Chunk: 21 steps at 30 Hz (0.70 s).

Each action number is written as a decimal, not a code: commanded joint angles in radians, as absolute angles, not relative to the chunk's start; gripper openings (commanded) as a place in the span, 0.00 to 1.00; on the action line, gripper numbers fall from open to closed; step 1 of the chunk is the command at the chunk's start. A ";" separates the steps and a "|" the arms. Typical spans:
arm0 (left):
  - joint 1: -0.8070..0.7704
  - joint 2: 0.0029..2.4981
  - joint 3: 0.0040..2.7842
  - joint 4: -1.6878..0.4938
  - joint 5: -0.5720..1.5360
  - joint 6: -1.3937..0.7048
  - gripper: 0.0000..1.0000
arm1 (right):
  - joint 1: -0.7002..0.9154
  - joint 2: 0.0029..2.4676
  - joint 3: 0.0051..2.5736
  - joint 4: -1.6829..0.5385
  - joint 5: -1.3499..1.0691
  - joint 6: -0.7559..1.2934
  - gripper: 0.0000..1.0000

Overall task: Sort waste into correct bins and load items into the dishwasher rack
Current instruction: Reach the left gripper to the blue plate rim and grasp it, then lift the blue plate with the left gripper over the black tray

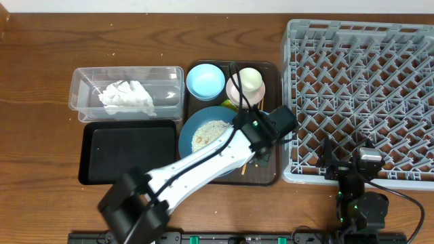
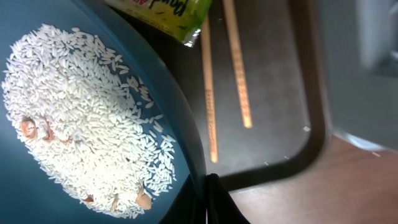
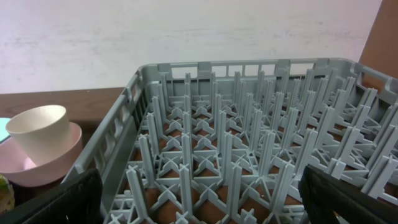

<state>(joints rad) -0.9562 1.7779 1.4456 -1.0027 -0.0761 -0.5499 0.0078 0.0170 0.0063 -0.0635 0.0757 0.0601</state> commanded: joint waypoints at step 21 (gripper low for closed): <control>-0.652 1.448 1.446 -1.201 -0.043 -0.546 0.06 | -0.002 0.014 0.006 -0.067 0.078 0.062 0.99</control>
<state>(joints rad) -0.7197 1.5002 1.4456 -1.1900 -0.1108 -0.5747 0.0078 0.0170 0.0063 -0.0635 0.0757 0.0601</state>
